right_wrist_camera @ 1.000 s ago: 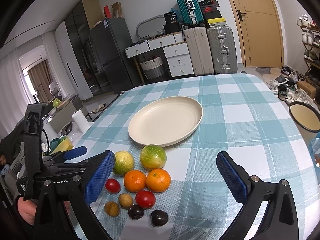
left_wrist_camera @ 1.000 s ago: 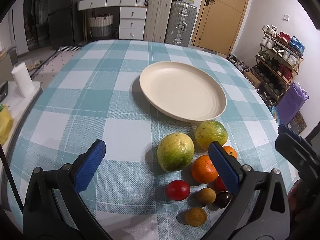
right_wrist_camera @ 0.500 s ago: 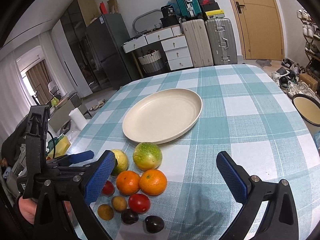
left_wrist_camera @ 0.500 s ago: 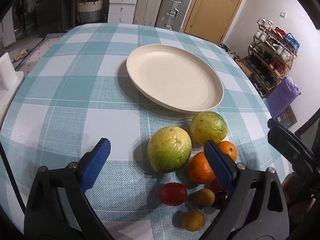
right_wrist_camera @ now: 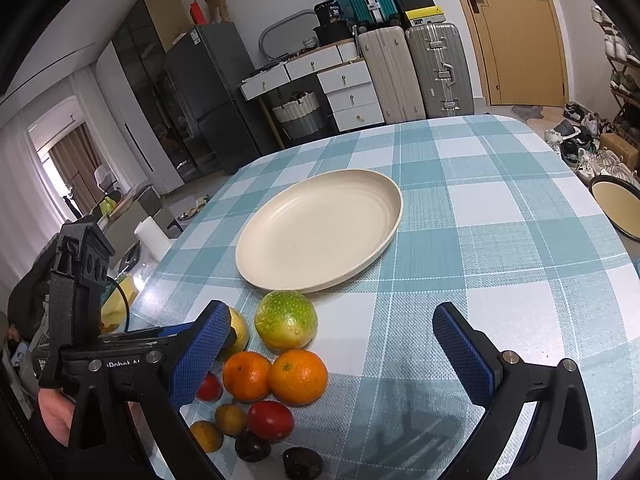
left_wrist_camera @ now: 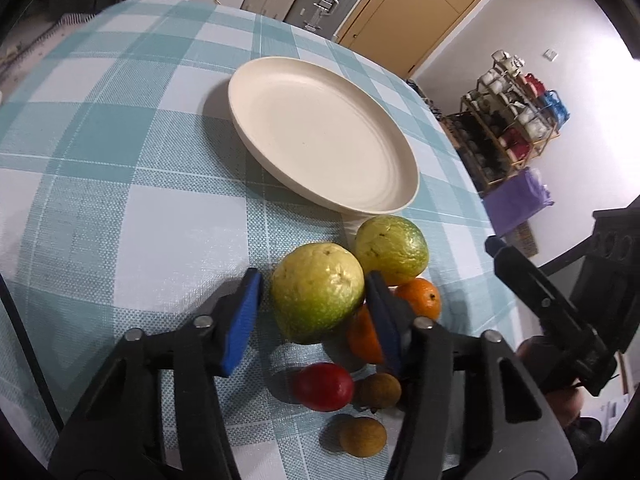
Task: Organize fruits
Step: 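Close the left gripper on the large green-yellow citrus, then grasp the second green citrus with the right gripper while the left lifts its citrus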
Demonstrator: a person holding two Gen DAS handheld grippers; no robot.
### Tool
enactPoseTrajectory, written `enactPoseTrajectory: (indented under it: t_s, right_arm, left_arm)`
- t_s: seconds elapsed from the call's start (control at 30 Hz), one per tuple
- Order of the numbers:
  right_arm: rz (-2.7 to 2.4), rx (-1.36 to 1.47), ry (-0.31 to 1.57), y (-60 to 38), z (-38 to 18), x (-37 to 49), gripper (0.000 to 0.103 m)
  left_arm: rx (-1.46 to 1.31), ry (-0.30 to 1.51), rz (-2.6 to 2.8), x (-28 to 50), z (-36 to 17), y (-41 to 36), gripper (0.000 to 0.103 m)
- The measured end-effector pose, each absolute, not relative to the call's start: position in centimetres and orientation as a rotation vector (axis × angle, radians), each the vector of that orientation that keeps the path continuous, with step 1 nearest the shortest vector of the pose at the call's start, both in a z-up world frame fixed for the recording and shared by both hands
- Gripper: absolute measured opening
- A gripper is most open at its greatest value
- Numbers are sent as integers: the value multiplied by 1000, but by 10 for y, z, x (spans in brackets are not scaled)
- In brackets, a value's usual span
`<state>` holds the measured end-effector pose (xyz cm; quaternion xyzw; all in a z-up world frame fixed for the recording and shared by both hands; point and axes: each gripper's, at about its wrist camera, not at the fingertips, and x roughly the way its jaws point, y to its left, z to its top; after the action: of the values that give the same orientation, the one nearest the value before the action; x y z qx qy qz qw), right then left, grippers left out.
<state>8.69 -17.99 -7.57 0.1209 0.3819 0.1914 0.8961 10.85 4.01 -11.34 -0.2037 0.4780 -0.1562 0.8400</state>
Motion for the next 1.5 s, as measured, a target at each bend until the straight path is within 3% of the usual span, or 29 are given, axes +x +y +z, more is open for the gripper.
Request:
enactPoseTrajectory:
  t_s: [0.87, 1.5]
  right_arm:
    - [517, 304, 961, -159, -99, 121, 103]
    - [580, 298, 1055, -133, -119, 143, 71]
  left_arm:
    - [-484, 1038, -431, 137, -116, 57, 44]
    - [-488, 1040, -429, 120, -116, 70, 44]
